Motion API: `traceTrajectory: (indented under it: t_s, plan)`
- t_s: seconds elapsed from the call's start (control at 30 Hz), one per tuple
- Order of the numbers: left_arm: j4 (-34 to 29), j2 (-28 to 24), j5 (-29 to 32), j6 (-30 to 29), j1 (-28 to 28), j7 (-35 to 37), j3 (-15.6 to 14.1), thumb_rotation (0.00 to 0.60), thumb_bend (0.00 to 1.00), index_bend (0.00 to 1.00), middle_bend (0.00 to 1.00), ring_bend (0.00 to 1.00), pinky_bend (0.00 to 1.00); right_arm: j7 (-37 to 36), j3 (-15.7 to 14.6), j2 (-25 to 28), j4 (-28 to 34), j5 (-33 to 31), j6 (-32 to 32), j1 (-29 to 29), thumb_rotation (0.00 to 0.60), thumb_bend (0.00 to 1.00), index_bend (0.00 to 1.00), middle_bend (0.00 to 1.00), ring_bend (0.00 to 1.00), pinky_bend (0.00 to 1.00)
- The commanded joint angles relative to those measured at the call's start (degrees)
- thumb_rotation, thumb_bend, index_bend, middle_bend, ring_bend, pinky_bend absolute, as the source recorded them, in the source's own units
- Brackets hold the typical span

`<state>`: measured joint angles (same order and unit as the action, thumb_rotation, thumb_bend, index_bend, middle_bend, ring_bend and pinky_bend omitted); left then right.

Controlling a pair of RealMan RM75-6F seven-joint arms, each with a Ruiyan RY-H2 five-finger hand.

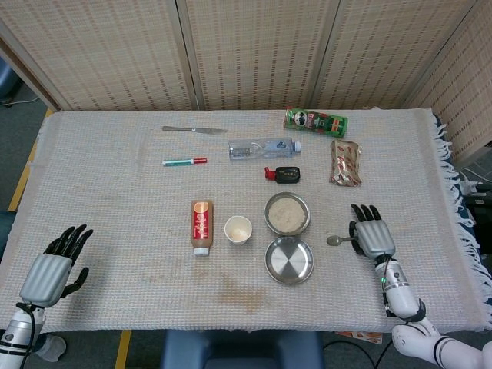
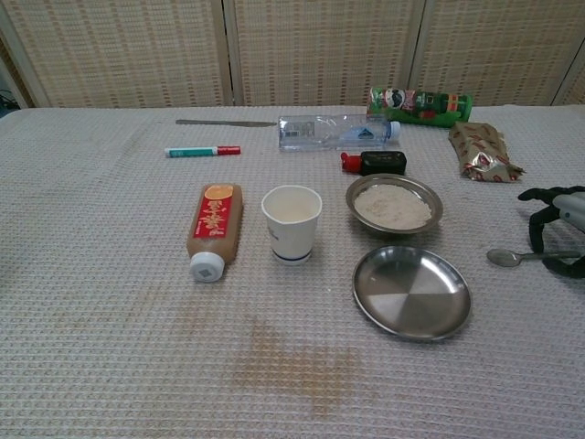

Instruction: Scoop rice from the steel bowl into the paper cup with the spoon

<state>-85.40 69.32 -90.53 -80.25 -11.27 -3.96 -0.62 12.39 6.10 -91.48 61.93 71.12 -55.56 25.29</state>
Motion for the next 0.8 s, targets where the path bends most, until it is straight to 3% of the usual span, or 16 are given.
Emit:
traceTrajectory:
  t_s: [0.03, 0.5, 0.8]
  plan:
    - [0.0, -0.1, -0.1, 0.0, 0.0, 0.2, 0.0, 0.6, 0.43, 0.0, 0.0, 0.0, 0.21, -0.1, -0.1, 0.1, 0.1, 0.4, -0.6, -0.1, 0.6, 0.33, 0.57, 0.03, 0.0, 0.0]
    - [-0.3, -0.3, -0.5, -0.2, 0.0, 0.4, -0.3, 0.6, 0.43, 0.0, 0.0, 0.0, 0.21, 2.9, 1.5, 2.6, 4.6, 0.9, -3.4, 0.7, 0.6, 0.34, 0.61, 0.03, 0.0, 0.0]
    - [-0.5, -0.4, -1.0, -0.2, -0.1, 0.7, -0.5, 0.6, 0.43, 0.0, 0.0, 0.0, 0.21, 16.2, 6.9, 7.3, 15.3, -2.1, -4.8, 5.8, 0.6, 0.34, 0.62, 0.04, 0.0, 0.0]
